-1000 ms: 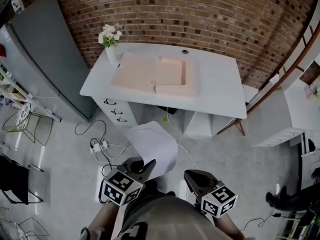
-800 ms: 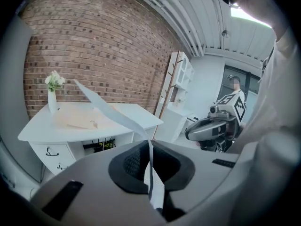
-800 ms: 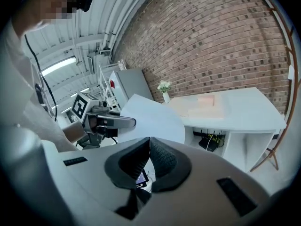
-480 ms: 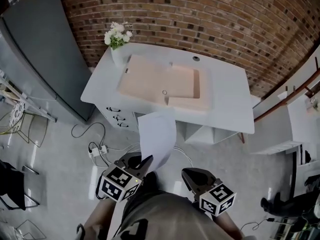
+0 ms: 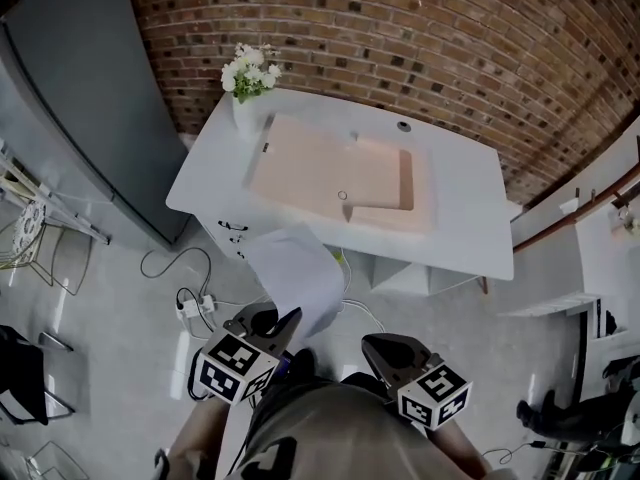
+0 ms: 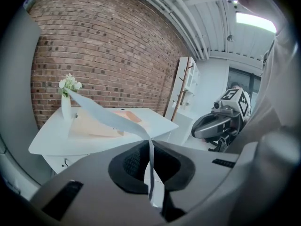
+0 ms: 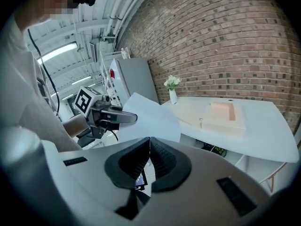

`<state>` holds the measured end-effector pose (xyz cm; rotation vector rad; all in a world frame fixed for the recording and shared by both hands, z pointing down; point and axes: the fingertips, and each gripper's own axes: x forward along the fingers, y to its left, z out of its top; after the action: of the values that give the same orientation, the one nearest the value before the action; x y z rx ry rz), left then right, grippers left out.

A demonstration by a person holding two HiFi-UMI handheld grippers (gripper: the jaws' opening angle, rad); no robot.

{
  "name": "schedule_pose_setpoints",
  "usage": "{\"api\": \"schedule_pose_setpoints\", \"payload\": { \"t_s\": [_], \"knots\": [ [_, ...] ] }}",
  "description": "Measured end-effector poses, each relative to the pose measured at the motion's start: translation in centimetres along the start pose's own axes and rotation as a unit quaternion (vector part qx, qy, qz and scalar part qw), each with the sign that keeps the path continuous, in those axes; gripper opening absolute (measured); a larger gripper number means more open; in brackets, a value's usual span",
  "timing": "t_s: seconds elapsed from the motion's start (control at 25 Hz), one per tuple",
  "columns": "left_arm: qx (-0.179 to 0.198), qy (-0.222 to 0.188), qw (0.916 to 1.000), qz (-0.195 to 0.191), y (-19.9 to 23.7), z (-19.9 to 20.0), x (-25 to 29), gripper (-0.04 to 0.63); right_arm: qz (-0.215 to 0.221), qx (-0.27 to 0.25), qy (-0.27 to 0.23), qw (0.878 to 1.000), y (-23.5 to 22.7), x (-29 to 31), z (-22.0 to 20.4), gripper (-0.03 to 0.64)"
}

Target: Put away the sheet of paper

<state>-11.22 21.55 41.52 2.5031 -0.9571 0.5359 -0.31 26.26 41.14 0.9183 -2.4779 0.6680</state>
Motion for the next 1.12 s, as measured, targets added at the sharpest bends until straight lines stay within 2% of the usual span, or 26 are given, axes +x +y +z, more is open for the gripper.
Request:
{"api": "schedule_pose_setpoints", "payload": {
  "t_s": [0.36,1.12],
  "knots": [
    [0.017,0.034,0.9993,0.002,0.7,-0.6,0.7,0.014,0.004,0.023,-0.011,1.0,-0.8,0.7,0.6,0.023],
    [0.018,0.072,0.9966,0.035,3.4,4.0,7.8,0.014,0.057,0.065,-0.025,0.996,-9.9,2.8,4.5,0.023]
  ]
}}
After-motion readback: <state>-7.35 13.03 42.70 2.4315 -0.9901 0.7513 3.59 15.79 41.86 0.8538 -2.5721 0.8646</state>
